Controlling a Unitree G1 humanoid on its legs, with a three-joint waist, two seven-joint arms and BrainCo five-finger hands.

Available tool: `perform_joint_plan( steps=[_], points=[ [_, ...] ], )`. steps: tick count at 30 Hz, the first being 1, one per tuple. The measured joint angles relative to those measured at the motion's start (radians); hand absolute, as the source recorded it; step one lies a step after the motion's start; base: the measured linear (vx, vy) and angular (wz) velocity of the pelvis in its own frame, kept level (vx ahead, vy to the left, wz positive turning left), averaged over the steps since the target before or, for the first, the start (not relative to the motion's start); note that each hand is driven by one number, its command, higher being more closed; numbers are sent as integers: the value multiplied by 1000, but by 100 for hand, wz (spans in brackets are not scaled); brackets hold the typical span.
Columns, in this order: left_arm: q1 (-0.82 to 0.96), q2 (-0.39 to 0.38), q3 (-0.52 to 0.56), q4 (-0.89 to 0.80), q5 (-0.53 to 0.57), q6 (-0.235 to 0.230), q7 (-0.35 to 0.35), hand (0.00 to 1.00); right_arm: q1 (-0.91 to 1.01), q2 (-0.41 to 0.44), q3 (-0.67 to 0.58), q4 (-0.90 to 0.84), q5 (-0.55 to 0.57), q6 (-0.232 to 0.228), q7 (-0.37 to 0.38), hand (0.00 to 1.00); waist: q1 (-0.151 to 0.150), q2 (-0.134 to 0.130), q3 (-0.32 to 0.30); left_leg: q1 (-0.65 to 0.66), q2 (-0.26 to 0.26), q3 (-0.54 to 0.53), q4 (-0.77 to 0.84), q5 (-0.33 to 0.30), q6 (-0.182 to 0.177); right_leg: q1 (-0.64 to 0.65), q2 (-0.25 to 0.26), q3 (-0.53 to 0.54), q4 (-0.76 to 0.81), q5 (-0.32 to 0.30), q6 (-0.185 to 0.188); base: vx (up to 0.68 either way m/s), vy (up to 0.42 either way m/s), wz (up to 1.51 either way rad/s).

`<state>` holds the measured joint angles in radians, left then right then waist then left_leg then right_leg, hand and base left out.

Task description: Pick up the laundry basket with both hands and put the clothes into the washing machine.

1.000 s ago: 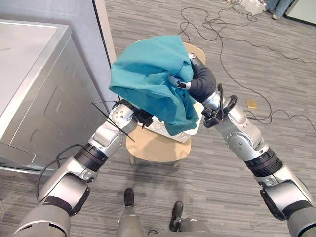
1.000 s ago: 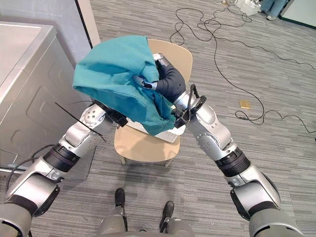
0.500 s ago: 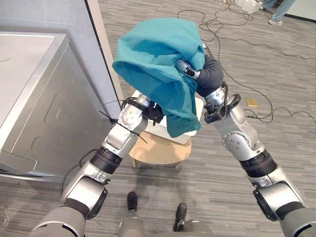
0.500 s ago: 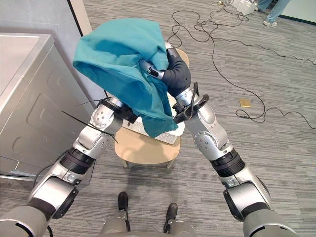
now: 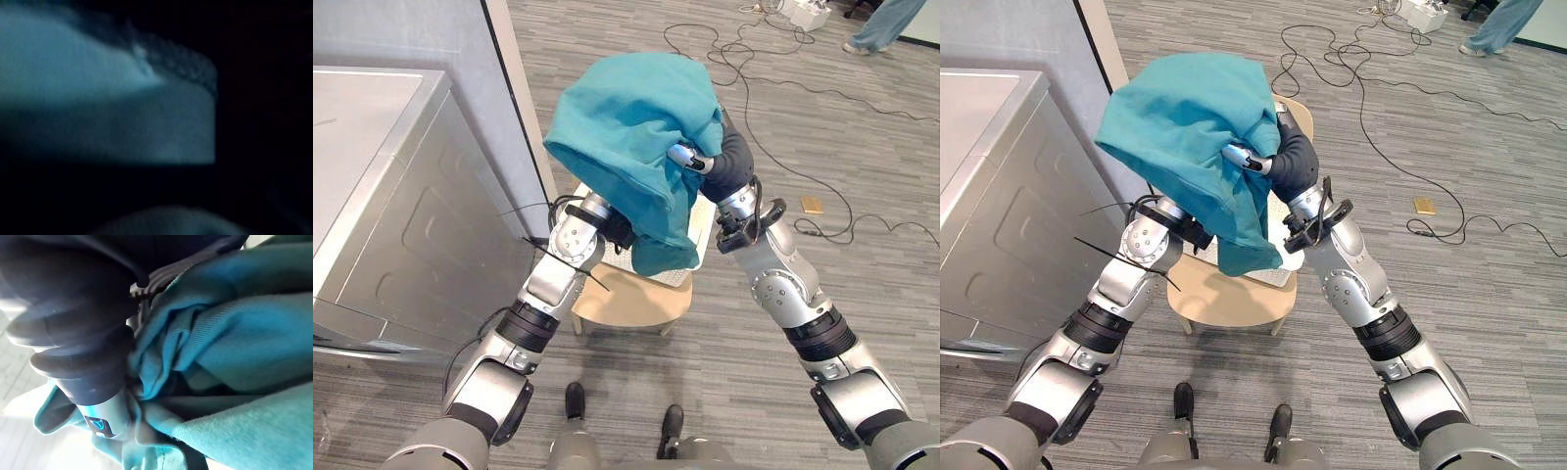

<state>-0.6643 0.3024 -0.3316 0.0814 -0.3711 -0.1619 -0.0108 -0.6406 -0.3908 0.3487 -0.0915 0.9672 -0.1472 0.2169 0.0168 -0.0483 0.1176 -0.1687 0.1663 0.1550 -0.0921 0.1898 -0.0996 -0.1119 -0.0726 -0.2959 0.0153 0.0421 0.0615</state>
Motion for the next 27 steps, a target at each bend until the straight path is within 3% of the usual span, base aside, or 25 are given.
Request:
perform_joint_plan(
  steps=[3,5,8,15,19,21,24,27],
  points=[
    [-4,-2,248,-36,-12,-6,109,100,61,-19,-42,34,-41,21,4,0,-1,0,0,10,2,12,0,-1,0,4,1,8,0,0,0,21,4,-10],
    [-21,55,438,-36,-34,-36,204,100,169,-48,-45,40,-82,51,5,0,-3,0,0,26,3,21,-1,-4,-1,15,2,19,-6,0,0,32,-6,-15],
    [-22,100,469,-36,-49,-61,231,100,210,-54,-100,45,-120,71,4,0,0,3,-7,33,2,17,-1,-5,-3,29,2,17,-15,0,0,28,3,6],
    [-22,127,529,-33,-49,-63,233,100,200,-51,-249,116,-195,50,-9,0,0,14,-51,77,-3,-7,-1,-5,-3,94,2,0,-32,0,2,4,9,9],
    [30,174,664,-40,-50,-91,245,100,200,-51,-319,148,-235,24,-61,0,0,55,-85,80,3,-20,-1,-8,-6,108,9,-6,-39,0,1,-49,2,6],
    [100,182,742,-68,-50,-100,258,100,200,-49,-333,147,-264,12,-67,0,6,75,-98,78,9,-30,-1,-10,-10,112,17,-12,-40,-4,1,-24,-13,9],
    [231,177,818,-146,-47,-105,260,100,206,-44,-342,149,-303,-2,-82,0,19,80,-100,75,17,-61,15,-7,-6,130,27,-37,-36,-9,-8,-15,-42,26],
    [364,111,906,-208,-44,-111,265,100,205,-39,-361,185,-378,-9,-110,0,60,83,-98,32,27,-105,58,-7,-8,126,40,-81,-11,-24,-25,-35,-61,47]
  ],
)
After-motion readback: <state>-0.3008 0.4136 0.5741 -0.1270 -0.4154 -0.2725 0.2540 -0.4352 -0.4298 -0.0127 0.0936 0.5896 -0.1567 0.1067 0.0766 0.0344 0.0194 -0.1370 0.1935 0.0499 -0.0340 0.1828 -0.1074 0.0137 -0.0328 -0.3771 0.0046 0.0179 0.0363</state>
